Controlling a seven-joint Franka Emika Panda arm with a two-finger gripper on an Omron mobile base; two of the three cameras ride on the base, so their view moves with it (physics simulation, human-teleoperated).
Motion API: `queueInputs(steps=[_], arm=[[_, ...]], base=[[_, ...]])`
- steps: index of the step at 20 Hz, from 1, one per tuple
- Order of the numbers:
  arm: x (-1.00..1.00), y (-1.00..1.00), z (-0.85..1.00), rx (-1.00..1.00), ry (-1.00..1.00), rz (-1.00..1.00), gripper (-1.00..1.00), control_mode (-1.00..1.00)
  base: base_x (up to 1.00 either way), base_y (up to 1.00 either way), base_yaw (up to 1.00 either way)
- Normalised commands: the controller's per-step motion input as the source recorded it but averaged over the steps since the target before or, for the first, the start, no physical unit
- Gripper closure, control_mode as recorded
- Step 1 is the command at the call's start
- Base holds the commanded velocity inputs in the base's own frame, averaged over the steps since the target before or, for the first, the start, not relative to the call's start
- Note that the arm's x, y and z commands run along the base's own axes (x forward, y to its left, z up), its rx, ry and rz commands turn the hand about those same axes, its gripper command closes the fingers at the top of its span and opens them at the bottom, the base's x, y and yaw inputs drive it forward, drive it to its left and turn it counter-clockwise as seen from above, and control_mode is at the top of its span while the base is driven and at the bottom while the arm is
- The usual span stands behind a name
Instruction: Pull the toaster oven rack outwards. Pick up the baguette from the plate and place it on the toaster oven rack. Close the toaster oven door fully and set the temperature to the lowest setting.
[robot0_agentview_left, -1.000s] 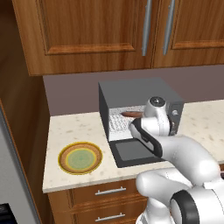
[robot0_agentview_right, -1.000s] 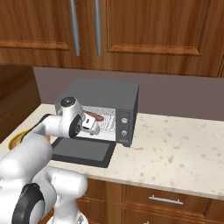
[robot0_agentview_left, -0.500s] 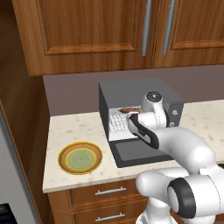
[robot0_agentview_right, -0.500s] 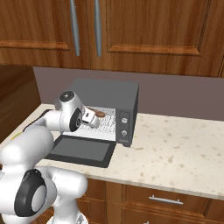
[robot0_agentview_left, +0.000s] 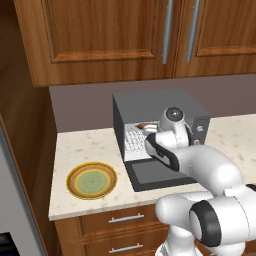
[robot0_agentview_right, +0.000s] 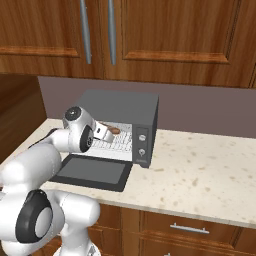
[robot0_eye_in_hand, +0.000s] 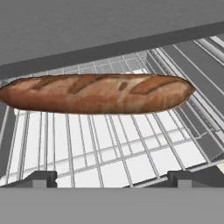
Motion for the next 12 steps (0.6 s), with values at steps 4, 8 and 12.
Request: queueInputs(steps=[4,8,12], arm=[[0.24,0.00,0.00,0.00,0.00,-0.03,-1.00,-1.00],[0.13,0.00,0.00,0.00,0.00,-0.03,-1.00,-1.00],[0.00,0.00,0.16,0.00,-0.01,0.00,-1.00,-1.00]], base=[[0.00,0.00,0.00],[0.00,0.00,0.00],[0.00,0.00,0.00]])
